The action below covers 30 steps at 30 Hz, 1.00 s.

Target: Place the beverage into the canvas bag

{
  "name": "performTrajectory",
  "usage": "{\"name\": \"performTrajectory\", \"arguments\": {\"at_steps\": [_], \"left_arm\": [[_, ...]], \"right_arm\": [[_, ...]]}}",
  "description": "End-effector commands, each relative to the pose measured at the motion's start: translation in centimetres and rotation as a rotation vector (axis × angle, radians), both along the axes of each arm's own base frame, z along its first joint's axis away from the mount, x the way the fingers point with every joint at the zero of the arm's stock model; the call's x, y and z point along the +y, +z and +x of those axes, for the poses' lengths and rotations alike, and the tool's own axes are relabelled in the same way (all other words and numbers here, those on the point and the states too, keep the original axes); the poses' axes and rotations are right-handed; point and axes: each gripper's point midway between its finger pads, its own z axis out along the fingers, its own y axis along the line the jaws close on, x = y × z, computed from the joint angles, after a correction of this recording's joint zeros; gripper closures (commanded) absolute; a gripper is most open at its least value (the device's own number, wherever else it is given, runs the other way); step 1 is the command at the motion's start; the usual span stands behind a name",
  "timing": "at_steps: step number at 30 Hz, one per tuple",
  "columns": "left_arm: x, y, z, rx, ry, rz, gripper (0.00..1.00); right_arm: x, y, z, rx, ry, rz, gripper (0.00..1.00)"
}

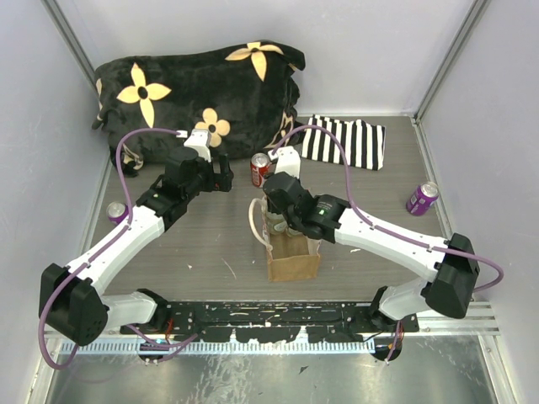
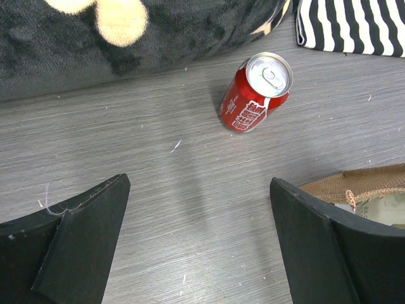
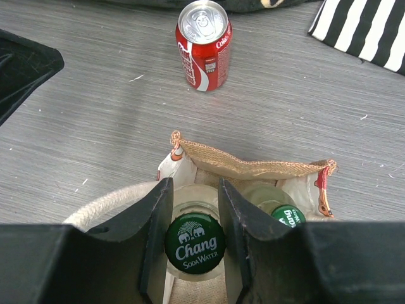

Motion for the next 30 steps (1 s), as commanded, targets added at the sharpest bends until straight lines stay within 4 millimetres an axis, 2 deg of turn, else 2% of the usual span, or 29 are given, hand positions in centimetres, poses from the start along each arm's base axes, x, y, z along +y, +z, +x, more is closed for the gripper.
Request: {"name": "performTrajectory", "arguments": {"at_steps": [1,25,30], "left_arm": [[0.1,-0.2,-0.1,-0.004,0.002,-0.012,0.01],[0.2,-0.3,-0.3,-0.005,0.000,-0.016,0.01],[0.2,-0.4,-0.4,-0.004,-0.001,-0.015,0.01]], "right_arm": [[1.1,3.9,1.7,-0.115,-0.048,0.131,0.99],[1.2,-5.7,1.2,0.021,-0.060,0.011,0.99],[0.8,-7.0,0.9,0.044,-0.068,0.003,0.99]]}}
